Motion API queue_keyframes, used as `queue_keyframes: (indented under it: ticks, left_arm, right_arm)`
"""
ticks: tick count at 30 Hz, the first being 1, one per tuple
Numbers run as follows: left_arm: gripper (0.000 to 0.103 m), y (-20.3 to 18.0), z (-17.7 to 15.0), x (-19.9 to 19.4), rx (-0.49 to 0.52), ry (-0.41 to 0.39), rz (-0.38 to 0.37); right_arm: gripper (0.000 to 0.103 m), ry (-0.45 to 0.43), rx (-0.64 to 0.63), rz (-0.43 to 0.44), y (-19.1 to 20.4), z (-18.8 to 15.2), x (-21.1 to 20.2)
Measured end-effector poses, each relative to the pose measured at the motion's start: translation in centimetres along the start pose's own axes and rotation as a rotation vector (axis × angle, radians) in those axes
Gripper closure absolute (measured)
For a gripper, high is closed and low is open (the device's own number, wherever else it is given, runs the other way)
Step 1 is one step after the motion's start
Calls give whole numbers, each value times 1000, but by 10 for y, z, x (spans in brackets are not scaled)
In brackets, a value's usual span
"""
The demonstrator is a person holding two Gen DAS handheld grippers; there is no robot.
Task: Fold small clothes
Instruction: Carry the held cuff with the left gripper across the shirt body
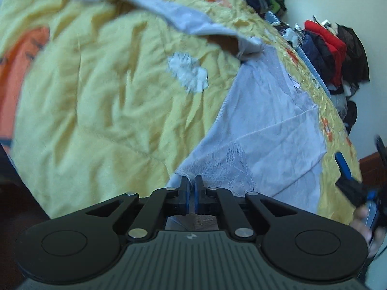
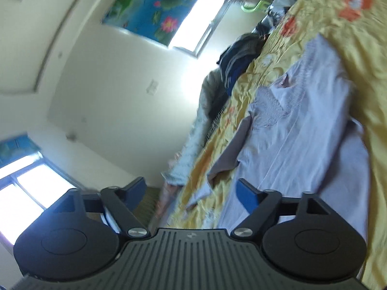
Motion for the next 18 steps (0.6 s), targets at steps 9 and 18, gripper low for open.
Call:
queue_keyframes:
  ticks: [9, 18]
  left_arm:
    - [99, -86, -11, 11, 481, -193, 55]
    - [99, -83, -19, 53, 477, -107, 36]
  right_arm:
    - [20, -31, 79, -231, -67, 95, 26]
    - [25, -12, 198, -424, -150, 134, 40]
Point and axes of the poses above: each gripper's, at about its wrist camera, not at the fingertips, and x roughly the way its jaws point, y to its left, z to its top, the point moved 8 cm from there along x, roughly the way its jaws point, and after that the axes turned 7 degrees about y, right-handed, at the moved point
